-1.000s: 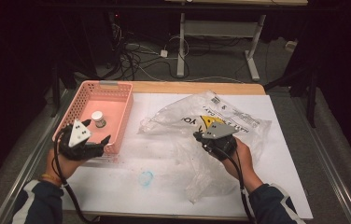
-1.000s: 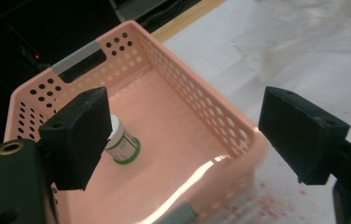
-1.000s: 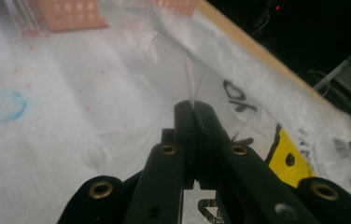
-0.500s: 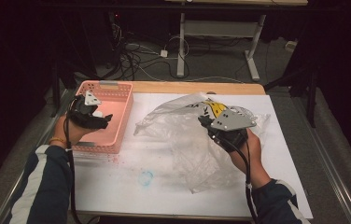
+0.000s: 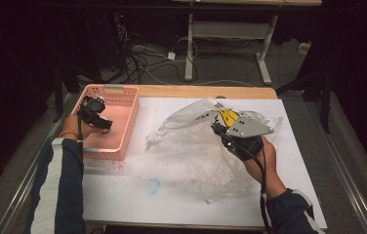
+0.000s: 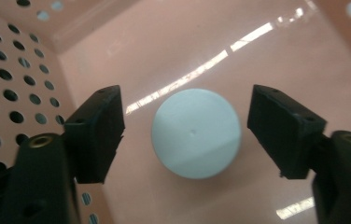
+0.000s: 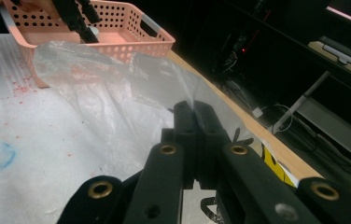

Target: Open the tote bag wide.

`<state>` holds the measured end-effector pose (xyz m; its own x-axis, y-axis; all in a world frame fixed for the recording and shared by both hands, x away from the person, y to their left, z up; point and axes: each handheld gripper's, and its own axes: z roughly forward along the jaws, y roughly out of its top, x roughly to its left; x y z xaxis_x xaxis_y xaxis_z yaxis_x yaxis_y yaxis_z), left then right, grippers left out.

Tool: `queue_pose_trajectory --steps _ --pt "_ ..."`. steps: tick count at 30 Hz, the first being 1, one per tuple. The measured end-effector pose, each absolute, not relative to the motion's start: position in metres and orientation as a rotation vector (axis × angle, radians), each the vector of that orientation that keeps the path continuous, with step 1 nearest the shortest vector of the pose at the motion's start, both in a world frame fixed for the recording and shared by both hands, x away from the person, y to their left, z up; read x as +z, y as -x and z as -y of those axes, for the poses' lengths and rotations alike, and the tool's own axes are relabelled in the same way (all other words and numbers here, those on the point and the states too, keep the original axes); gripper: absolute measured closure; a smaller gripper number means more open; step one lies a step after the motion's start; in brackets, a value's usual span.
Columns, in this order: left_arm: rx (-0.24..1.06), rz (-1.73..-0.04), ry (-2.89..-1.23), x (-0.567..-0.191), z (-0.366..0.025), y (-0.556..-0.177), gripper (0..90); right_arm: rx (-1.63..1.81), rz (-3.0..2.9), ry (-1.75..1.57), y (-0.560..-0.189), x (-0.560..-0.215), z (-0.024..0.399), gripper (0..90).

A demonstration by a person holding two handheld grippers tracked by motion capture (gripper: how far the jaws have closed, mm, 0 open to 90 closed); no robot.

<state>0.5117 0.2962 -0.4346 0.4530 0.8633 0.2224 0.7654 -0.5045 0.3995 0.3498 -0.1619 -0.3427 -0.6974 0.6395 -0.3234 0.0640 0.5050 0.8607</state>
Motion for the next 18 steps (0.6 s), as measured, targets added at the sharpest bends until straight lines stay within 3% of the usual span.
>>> queue_pose_trajectory --steps 3,6,10,18 --pt "0.502 -1.424 -2.457 -0.443 -0.3 -0.516 43.7 1.179 -2.116 -0.576 -0.35 -0.345 0.163 89.6" --pt "0.502 -1.407 -2.446 -0.441 -0.3 -0.515 47.8 1.179 -2.118 -0.58 -0.35 -0.346 0.164 89.6" --pt "0.533 -1.388 -2.468 -0.439 -0.3 -0.512 48.0 1.178 -2.115 -0.581 -0.35 -0.347 0.163 89.7" --pt "0.666 -1.324 -2.284 -0.414 -0.305 -0.497 48.2 1.179 -2.108 -0.589 -0.35 -0.348 0.163 90.0"
